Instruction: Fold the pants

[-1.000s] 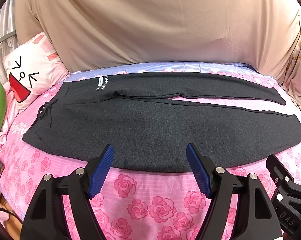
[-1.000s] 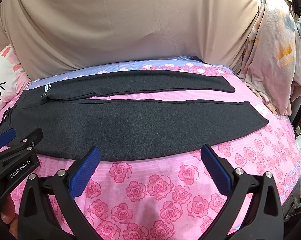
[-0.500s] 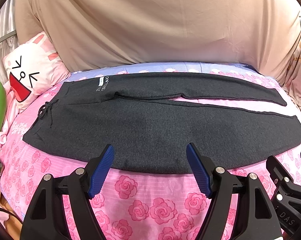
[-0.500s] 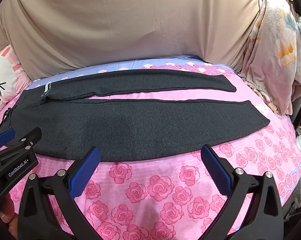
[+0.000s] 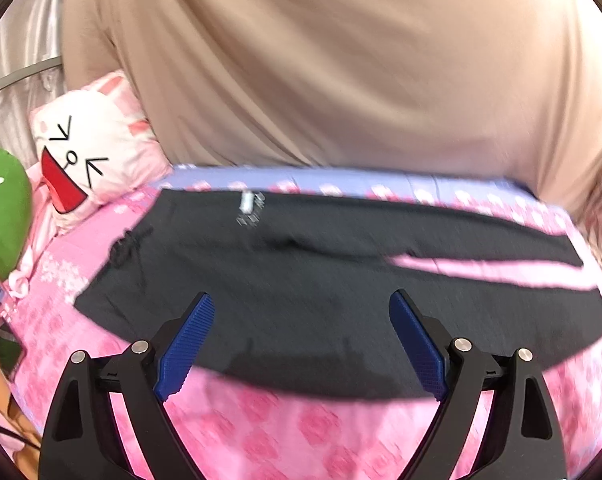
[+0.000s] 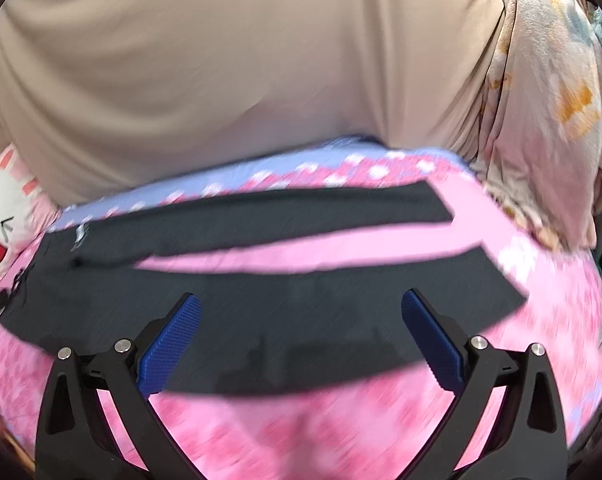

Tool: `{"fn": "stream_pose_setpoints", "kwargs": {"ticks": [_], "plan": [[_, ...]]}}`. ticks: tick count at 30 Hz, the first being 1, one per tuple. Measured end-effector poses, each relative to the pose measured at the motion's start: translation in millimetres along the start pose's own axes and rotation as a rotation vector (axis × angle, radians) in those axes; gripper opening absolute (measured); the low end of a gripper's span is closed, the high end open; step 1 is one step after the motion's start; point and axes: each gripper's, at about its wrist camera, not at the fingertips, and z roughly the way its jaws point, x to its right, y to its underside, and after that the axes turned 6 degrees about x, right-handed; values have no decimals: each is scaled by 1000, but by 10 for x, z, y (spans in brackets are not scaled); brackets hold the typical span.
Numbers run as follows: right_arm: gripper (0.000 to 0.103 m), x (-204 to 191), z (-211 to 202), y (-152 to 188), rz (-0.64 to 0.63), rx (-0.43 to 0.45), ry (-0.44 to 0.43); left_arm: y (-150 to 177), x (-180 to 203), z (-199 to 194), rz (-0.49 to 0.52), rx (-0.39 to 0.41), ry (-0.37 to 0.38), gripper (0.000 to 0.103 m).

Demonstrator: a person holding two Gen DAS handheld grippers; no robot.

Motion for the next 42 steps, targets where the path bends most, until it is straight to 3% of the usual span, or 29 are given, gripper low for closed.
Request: {"fn": "stream_pose_setpoints", "kwargs": {"ticks": [3,4,5,6,14,19,21,22,24,25,29,36,37,39,40,42], "plan": [[96,359,484,-198,-25,-15,30,-207,-217,194,-2,14,-58,87],[88,497,699,-267,-30,-35,45,-269,-288,275,1,19,-88,87],[70,644,913,-331,-15,-59,39,-341,-378,376,5,28,-121,87],[65,791,1120,-390,13,-82,30,-394,-457,465,4,29,-150,87],[66,1463,2253,-635,95,-183,128,-700,-1151,1257,-28,0,-304,87],[70,1643,2730,-667,125,-259,151,-771,-1503,1719,-87,-55,-312,87],[72,1615,2792,-661,102,-258,157,-804,-1684,1933,-132,-78,-310,87],[64,1584,2781,-662,96,-256,139,-821,-1767,2041,-154,-95,-317,87],[35,1571,2736,-673,112,-248,70,-880,-1906,2279,-173,-129,-317,87],[5,1575,2721,-675,138,-245,22,-910,-1948,2370,-170,-135,-321,87],[6,1418,2553,-663,81,-199,37,-1029,-2153,2856,-159,-175,-379,87],[6,1302,2247,-646,75,-148,47,-1018,-2624,3591,-358,-311,-381,86],[6,1293,2214,-638,76,-147,50,-1004,-2650,3660,-364,-323,-394,82],[6,1279,2184,-623,80,-143,60,-930,-2689,3827,-382,-381,-367,39],[6,1273,2185,-622,83,-141,63,-905,-2701,3871,-395,-402,-348,39],[6,1256,2134,-621,89,-130,67,-952,-2664,3787,-357,-357,-390,6]]}}
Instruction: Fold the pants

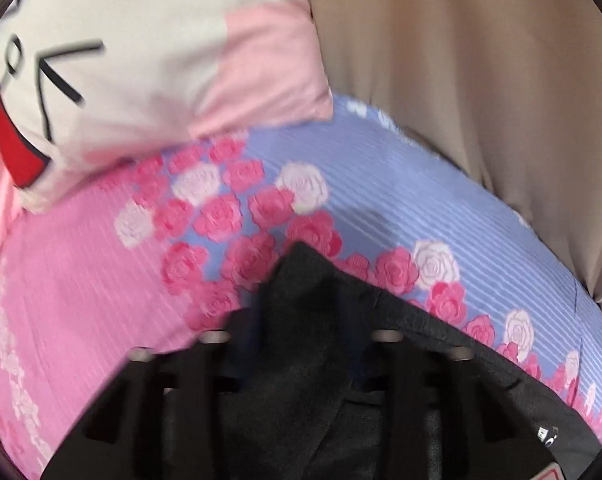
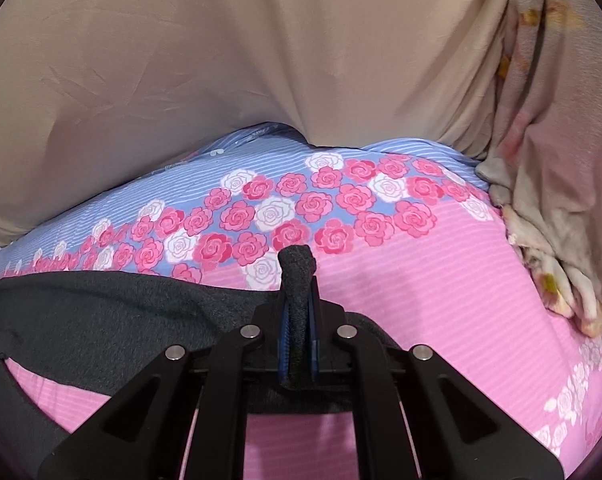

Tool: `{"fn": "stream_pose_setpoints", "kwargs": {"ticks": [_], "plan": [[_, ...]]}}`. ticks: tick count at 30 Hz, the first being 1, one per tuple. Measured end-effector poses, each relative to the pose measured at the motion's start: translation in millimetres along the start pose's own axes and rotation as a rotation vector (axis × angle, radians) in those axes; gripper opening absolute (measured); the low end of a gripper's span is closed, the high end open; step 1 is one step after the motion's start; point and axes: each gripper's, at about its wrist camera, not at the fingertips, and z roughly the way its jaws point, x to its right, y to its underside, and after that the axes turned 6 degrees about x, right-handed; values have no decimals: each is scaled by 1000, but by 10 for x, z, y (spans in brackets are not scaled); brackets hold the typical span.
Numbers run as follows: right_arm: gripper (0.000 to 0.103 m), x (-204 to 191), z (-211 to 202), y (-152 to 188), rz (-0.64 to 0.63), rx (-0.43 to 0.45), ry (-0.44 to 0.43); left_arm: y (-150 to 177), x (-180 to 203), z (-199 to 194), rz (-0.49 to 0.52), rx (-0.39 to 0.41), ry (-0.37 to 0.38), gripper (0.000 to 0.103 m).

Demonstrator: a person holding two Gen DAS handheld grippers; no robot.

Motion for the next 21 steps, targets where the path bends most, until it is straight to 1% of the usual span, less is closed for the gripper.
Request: {"fn": "stream_pose_setpoints", "kwargs": {"ticks": [1,2,4,6,9,10,11,13,16,19,21], "plan": [[6,-8,-41,-8,3,11,-1,-7,-8,-76,14,22,7,5],[6,-18,-93,-18,5,22,-3,-17,-63,-204,2,43,52,4],[6,-41,-236,-37,2,50,-9,-28,-187,-484,-24,93,107,4],[6,-48,-367,-41,0,72,-19,-3,-336,-856,-24,146,161,3],[6,-4,-676,-14,-4,114,-42,112,-578,-1315,-18,192,218,3],[6,13,-761,4,-5,123,-49,127,-629,-1401,-18,198,231,3],[6,35,-878,41,-10,134,-56,219,-749,-1574,-15,209,251,3],[6,77,-1082,142,-31,147,-61,405,-939,-1808,3,218,247,3],[6,202,-1381,389,-39,151,-68,732,-1259,-2036,9,199,220,2],[6,329,-1514,723,-40,110,-46,1223,-1581,-2111,11,125,166,2],[7,409,-1486,929,-48,57,-12,1445,-1667,-2084,21,70,127,1]]}}
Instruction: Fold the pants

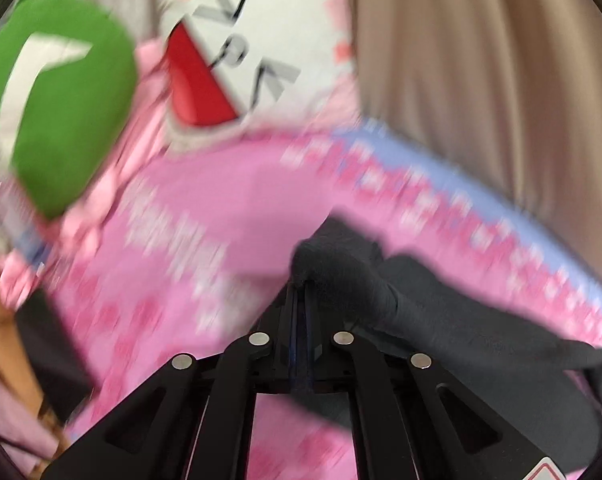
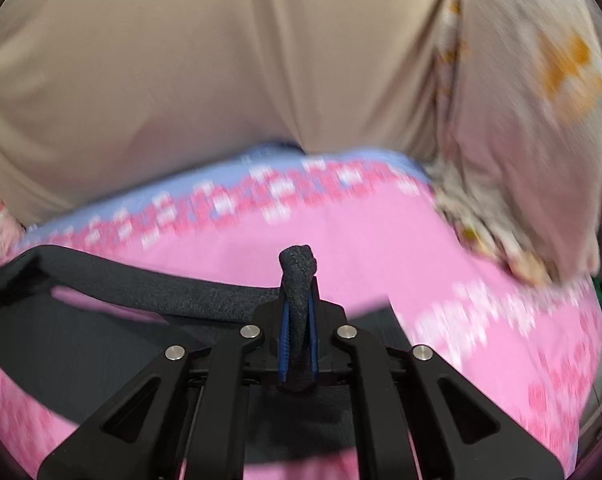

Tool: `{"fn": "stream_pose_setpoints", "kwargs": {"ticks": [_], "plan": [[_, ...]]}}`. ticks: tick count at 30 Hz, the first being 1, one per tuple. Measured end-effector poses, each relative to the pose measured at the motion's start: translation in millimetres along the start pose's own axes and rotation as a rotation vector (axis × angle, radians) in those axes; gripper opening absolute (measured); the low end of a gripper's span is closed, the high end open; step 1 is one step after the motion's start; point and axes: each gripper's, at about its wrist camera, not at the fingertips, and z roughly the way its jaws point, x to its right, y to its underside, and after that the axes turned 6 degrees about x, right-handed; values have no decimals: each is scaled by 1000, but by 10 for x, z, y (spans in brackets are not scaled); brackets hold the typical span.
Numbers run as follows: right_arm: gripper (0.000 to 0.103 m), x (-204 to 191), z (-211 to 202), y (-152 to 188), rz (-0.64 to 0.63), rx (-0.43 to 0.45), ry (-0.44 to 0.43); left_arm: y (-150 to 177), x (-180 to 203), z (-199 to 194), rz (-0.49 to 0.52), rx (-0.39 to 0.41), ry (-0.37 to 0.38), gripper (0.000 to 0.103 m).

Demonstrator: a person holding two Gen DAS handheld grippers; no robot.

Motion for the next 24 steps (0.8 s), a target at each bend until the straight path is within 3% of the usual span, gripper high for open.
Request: {"fn": "stream_pose_setpoints", "kwargs": {"ticks": [2,3,4,6,8,10,16,17,19,20,24], "plan": [[17,77,-35,134,9,-13,49,229,-56,14,-18,-51,3,7],[20,104,-70,169,17,-6,69,320,-74,-13,-38,-58,15,24],[30,133,-165,195,32,16,89,371,-69,-60,-59,-53,26,35],[48,149,-383,209,60,69,101,472,-23,-208,-100,-30,59,70],[51,91,-608,205,69,117,88,522,97,-277,-120,-19,109,82],[51,8,-790,221,91,151,50,516,190,-197,-137,-44,146,86],[52,-326,-1061,381,115,159,-61,474,264,335,-266,-196,214,84],[52,-361,-1068,413,114,153,-72,483,258,402,-288,-216,235,76],[52,-454,-1087,486,110,143,-83,485,261,454,-285,-220,251,31],[52,-473,-1078,507,116,135,-93,473,259,469,-262,-222,221,3],[52,-442,-1088,551,173,119,-131,403,66,166,-277,-158,252,1]]}}
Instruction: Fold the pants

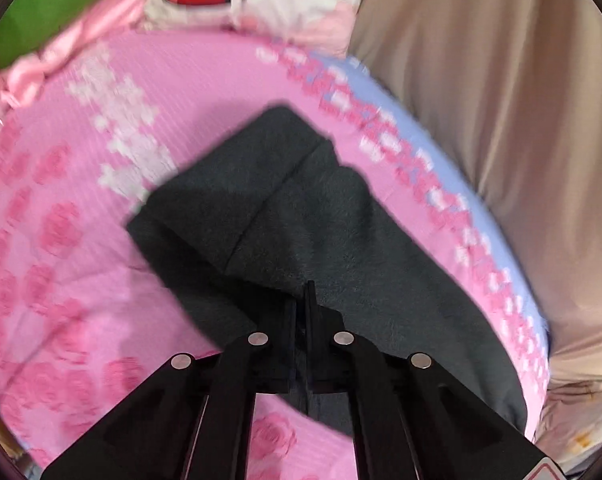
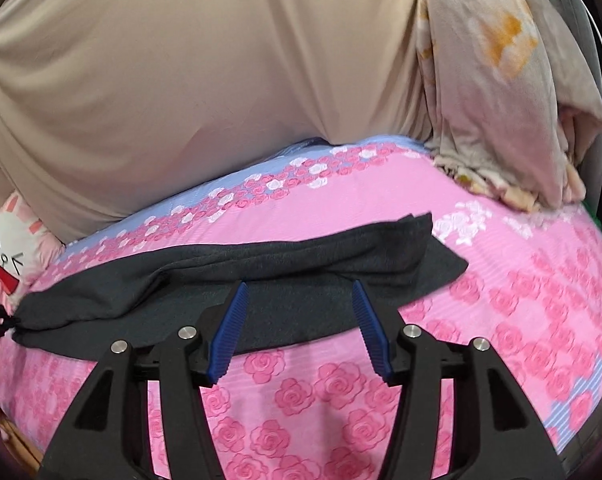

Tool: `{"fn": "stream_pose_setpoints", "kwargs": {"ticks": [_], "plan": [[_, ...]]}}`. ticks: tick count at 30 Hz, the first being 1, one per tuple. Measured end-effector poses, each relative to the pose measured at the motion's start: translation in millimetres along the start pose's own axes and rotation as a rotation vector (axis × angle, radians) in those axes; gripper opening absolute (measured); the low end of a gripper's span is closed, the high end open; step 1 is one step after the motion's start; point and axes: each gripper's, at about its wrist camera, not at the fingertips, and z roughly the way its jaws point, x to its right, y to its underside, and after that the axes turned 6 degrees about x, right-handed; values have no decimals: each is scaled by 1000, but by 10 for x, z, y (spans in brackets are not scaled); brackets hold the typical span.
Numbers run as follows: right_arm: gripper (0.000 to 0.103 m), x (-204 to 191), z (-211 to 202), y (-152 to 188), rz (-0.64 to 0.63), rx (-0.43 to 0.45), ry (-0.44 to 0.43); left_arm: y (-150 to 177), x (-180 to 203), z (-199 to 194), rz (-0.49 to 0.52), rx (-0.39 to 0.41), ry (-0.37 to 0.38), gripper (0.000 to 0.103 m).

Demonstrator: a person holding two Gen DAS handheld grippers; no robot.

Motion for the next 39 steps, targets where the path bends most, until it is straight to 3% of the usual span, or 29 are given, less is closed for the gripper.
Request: {"fn": "stream_pose_setpoints", "kwargs": {"ticks": [3,9,15,16,17,18,20,23,25,27,31,33,35,39], "plan": [[52,61,55,4,40,-22,-32,-37,-79,-224,2,27,-13,1],[52,296,535,-135,216,-116,-77,26,-112,1,41,-31,-80,2],[59,610,1016,-350,342,-181,71,25,-162,51,29,-49,-82,2],[49,597,1062,-382,305,-174,108,20,-154,57,33,-49,-86,2],[19,551,1121,-436,228,-165,162,12,-136,69,38,-49,-92,2],[0,534,1150,-477,191,-164,176,1,-115,75,44,-48,-97,2],[0,483,1006,-672,202,-80,84,-31,-73,45,51,-36,-96,2],[0,403,455,-973,123,127,74,-82,-5,-90,68,0,-83,2],[0,543,385,-949,132,95,106,-84,12,-119,82,10,-93,3],[2,734,505,-733,206,-47,110,-43,12,-49,101,-7,-119,3],[4,759,554,-442,357,-144,36,34,-8,63,115,-26,-161,3],[14,737,666,-410,444,-192,11,45,-30,100,107,-33,-166,3],[47,746,793,-416,519,-219,8,49,-41,122,109,-36,-170,3],[54,771,1108,-507,618,-262,82,58,-61,135,111,-41,-166,3]]}}
